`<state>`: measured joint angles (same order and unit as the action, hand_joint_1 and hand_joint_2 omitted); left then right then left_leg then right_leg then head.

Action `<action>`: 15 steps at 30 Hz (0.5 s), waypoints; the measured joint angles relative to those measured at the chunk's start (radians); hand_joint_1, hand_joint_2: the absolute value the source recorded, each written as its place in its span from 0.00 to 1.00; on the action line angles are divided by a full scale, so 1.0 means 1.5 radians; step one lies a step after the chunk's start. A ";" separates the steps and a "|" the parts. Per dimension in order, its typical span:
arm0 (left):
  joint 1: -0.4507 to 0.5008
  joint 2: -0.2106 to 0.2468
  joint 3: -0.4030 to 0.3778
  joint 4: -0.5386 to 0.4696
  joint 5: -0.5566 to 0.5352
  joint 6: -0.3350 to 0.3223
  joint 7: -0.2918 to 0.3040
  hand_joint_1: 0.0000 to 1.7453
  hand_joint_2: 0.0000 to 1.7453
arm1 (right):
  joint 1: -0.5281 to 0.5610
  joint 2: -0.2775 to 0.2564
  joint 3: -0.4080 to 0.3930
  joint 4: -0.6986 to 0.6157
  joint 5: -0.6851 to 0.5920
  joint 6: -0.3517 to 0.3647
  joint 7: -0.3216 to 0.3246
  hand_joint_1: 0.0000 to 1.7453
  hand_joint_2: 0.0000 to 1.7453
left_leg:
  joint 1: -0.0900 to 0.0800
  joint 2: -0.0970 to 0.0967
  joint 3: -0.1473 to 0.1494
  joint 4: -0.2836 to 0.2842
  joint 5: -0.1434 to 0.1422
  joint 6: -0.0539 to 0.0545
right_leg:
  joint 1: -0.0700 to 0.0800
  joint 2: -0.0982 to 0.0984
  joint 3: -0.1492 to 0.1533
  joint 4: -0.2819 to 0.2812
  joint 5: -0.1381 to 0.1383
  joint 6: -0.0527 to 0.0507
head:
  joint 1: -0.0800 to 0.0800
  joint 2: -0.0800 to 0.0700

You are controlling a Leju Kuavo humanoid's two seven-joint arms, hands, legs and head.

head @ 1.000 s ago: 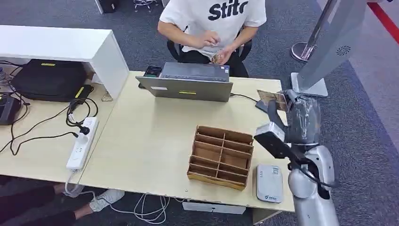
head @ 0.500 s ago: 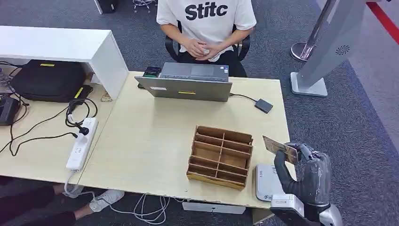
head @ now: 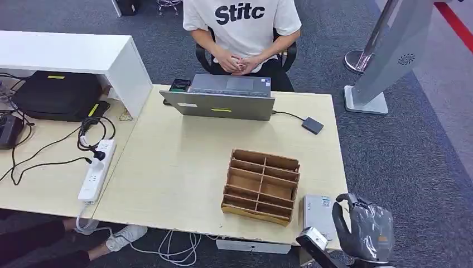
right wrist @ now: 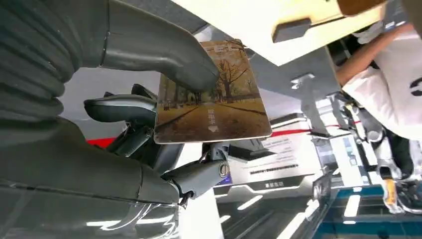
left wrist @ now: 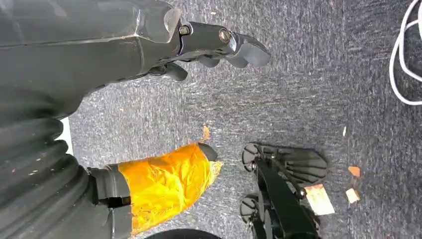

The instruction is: Pass the card to the sensor for recognition and then transmit it.

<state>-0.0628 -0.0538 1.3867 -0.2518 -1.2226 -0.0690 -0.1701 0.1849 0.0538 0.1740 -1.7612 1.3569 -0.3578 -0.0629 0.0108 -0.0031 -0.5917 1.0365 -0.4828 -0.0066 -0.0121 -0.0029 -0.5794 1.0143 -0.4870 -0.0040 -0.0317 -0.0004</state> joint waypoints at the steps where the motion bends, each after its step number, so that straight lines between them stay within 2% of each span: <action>1: 0.000 0.000 0.001 0.000 0.000 0.000 0.000 0.00 1.00 | 0.000 0.000 0.000 0.003 0.003 0.000 0.001 0.95 1.00 | 0.000 0.000 0.000 0.000 0.000 0.000 | 0.000 0.000 0.000 0.000 0.000 0.000 | 0.000 0.000; 6: 0.000 0.000 0.001 0.000 0.000 0.000 0.000 0.00 1.00 | -0.001 0.000 0.000 0.013 0.006 -0.001 0.004 1.00 1.00 | 0.000 0.000 0.000 0.000 0.000 0.000 | 0.000 0.000 0.000 0.000 0.000 0.000 | 0.000 0.000; 9: 0.000 -0.001 0.002 0.000 -0.002 0.000 0.001 0.00 1.00 | -0.003 0.000 0.000 0.020 0.037 0.002 0.029 0.97 1.00 | 0.000 0.000 0.000 0.000 0.000 0.000 | 0.000 0.000 0.000 0.000 0.000 0.000 | 0.000 0.000; 10: 0.000 -0.001 0.002 0.000 -0.002 0.000 0.001 0.00 1.00 | -0.004 0.000 0.000 0.025 0.040 0.002 0.034 1.00 1.00 | 0.000 0.000 0.000 0.000 0.000 0.000 | 0.000 0.000 0.000 0.000 0.000 0.000 | 0.000 0.000; 15: -0.001 -0.002 0.001 0.000 -0.006 0.000 0.004 0.00 1.00 | -0.018 0.000 0.009 0.061 0.039 0.012 0.040 1.00 1.00 | 0.000 0.000 0.000 0.000 0.000 0.000 | 0.000 0.000 0.000 0.000 0.000 0.000 | 0.000 0.000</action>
<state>-0.0640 -0.0561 1.3886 -0.2518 -1.2322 -0.0690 -0.1637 0.1575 0.0538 0.1869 -1.6701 1.4160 -0.3402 -0.0023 0.0107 -0.0031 -0.5917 1.0364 -0.4828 -0.0066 -0.0121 -0.0029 -0.5793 1.0144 -0.4871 -0.0041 -0.0317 -0.0004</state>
